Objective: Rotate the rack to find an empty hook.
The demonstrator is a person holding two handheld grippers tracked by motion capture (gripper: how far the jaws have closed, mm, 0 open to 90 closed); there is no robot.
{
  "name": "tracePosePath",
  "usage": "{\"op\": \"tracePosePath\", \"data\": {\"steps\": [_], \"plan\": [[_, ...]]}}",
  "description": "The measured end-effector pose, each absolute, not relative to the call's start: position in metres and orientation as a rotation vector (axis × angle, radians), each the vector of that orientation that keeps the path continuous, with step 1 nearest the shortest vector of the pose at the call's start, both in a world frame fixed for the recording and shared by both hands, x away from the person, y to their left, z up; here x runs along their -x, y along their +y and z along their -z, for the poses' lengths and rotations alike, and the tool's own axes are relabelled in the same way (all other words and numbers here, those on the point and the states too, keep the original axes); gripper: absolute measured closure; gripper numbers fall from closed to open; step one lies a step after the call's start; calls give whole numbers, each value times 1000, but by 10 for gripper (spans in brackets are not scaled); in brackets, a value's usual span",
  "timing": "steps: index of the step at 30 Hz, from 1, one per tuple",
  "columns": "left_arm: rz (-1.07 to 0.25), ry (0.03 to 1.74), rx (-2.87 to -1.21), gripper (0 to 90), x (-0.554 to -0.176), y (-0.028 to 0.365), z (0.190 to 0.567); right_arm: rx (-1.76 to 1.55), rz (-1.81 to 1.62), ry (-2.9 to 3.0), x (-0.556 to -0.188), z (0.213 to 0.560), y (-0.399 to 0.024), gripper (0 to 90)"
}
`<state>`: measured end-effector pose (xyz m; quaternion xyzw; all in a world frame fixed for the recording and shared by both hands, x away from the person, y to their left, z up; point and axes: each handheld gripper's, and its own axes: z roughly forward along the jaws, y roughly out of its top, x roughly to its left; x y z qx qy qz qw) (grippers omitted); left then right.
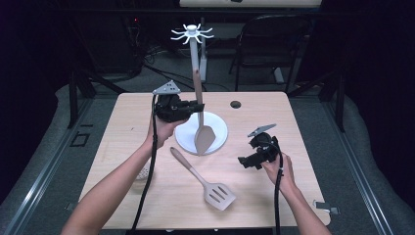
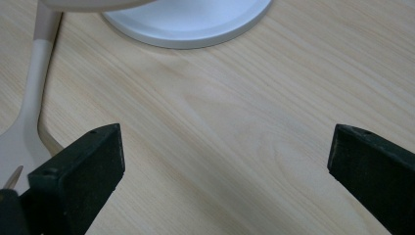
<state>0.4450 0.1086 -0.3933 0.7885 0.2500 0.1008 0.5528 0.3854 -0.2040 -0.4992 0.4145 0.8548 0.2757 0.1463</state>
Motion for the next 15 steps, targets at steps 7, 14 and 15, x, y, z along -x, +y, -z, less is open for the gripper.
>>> {"op": "tracePosePath", "data": {"steps": [7,14,15], "plan": [[-239,567,-1867,774,-453,108,380,-1174,-769,2469,-386,500,-203,5],[-254,545,-1884,774,-458,103,369,-1171,-758,2478,-387,501,-202,9],[-257,543,-1885,774,-459,102,368,-1166,-759,2477,-387,502,-202,9]]}}
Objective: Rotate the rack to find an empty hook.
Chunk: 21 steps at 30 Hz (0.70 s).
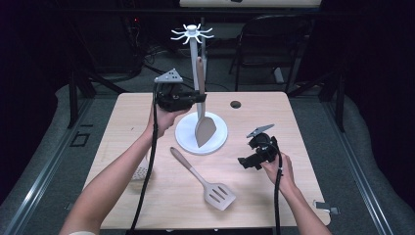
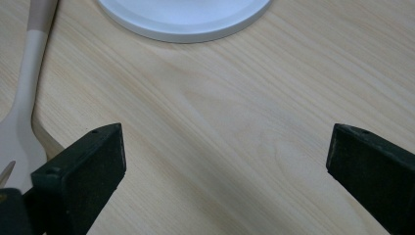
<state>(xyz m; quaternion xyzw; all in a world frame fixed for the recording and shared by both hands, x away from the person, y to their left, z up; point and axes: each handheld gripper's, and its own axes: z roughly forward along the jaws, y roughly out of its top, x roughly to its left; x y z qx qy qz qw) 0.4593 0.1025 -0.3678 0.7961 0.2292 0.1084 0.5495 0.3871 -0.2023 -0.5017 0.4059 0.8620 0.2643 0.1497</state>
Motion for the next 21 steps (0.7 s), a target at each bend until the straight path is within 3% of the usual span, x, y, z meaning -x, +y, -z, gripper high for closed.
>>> {"op": "tracePosePath", "data": {"steps": [21], "plan": [[-266,507,-1883,774,-469,86,343,-1145,-713,2510,-387,504,-199,23]]}}
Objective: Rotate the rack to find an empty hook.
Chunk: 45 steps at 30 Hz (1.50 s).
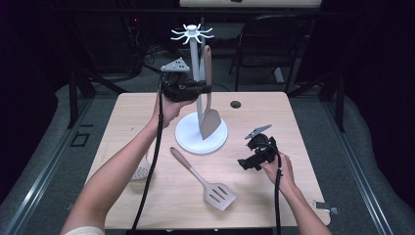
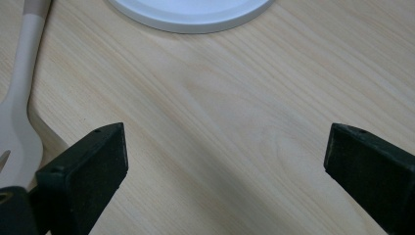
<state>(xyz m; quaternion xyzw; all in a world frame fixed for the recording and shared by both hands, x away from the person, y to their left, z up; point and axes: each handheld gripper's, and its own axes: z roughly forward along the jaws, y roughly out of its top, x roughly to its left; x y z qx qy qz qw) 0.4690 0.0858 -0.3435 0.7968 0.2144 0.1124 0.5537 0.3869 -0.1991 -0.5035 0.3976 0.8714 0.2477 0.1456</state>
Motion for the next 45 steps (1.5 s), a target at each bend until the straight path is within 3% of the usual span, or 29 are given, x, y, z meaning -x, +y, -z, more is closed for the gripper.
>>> {"op": "tracePosePath", "data": {"steps": [45], "plan": [[-220,564,-1811,771,-486,98,343,-1088,-676,2577,-387,508,-195,29]]}}
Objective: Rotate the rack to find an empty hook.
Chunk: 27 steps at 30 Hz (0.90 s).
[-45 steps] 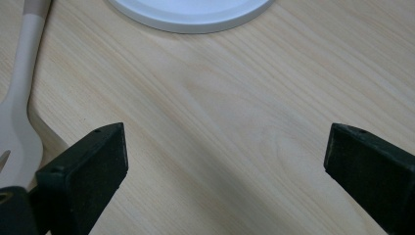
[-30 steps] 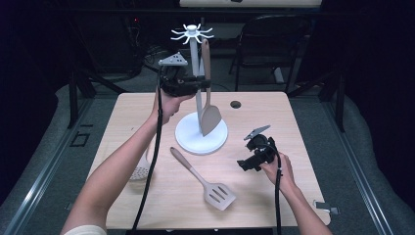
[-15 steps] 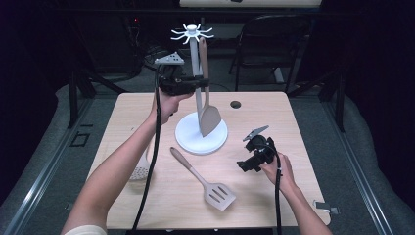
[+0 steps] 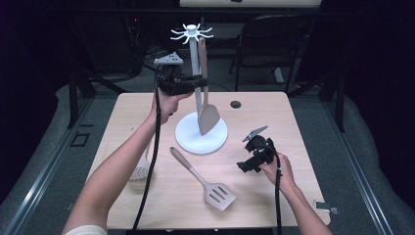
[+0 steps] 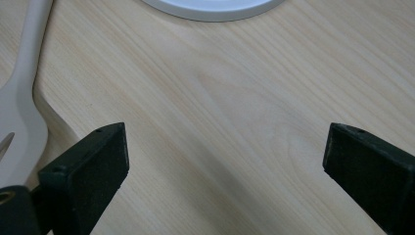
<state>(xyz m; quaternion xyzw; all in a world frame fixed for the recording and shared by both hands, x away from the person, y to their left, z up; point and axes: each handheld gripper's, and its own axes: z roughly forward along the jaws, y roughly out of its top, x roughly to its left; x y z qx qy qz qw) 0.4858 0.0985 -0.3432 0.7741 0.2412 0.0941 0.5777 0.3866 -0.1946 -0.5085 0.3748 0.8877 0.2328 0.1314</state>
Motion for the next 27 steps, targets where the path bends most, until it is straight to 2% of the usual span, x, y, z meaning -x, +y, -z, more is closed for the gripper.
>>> {"op": "tracePosePath", "data": {"steps": [18,27], "plan": [[-205,615,-1781,747,-493,105,348,-1087,-658,2605,-388,512,-194,31],[-246,655,-1781,745,-495,108,351,-1081,-631,2618,-389,513,-195,33]]}}
